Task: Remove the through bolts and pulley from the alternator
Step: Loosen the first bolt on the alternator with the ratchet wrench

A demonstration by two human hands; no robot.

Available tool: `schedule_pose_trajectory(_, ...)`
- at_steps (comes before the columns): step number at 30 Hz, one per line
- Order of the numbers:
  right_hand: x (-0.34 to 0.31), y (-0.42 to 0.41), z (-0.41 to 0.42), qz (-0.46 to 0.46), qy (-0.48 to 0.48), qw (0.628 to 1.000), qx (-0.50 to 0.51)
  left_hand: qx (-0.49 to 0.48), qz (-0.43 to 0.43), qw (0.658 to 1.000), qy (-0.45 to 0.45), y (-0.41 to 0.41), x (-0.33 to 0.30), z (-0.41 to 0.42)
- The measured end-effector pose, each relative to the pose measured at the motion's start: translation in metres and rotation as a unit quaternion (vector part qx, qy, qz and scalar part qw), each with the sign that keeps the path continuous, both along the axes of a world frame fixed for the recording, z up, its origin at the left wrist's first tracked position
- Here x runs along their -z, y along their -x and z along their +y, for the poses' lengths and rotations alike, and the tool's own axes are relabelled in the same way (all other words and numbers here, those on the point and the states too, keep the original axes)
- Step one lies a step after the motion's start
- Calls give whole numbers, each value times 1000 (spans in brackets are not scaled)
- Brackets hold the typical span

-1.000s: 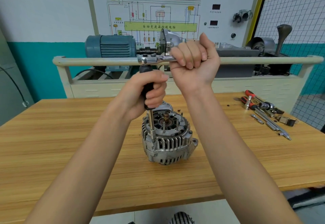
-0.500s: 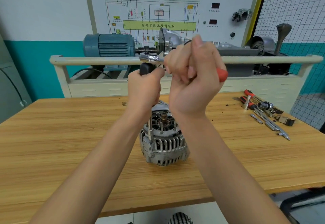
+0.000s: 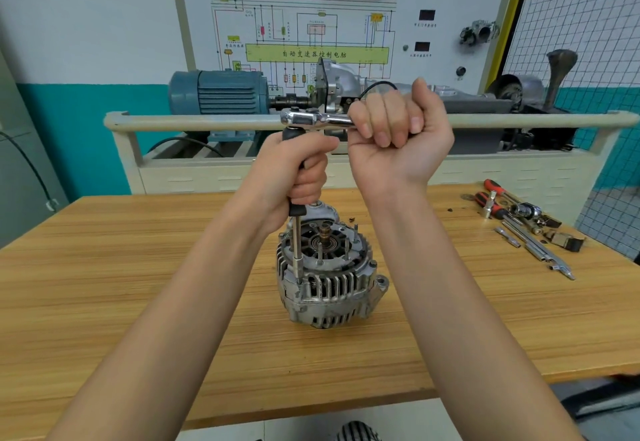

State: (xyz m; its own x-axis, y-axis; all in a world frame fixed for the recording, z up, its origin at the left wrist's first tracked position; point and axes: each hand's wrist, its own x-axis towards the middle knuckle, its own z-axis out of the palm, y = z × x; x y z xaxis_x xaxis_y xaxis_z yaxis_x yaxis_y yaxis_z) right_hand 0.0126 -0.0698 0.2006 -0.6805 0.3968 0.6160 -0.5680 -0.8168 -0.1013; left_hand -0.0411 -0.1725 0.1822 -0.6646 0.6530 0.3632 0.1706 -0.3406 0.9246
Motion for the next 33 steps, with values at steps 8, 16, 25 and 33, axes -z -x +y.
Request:
schedule_pose_trajectory(8, 11, -18, -43, 97, -149, 918, 354, -274, 17, 960, -49, -12, 6, 23)
schedule_pose_trajectory(16, -5, -1, -5, 18, -87, 995, 47, -41, 9, 999, -15, 3, 2, -5)
schedule_pose_trajectory(25, 0, -5, -10, 27, -72, 993, 90, -56, -20, 998, -5, -1, 3, 3)
schedule_pose_trajectory(33, 8, -13, -48, 101, -148, 928, 326, -232, -4, 971, -59, -9, 8, 15)
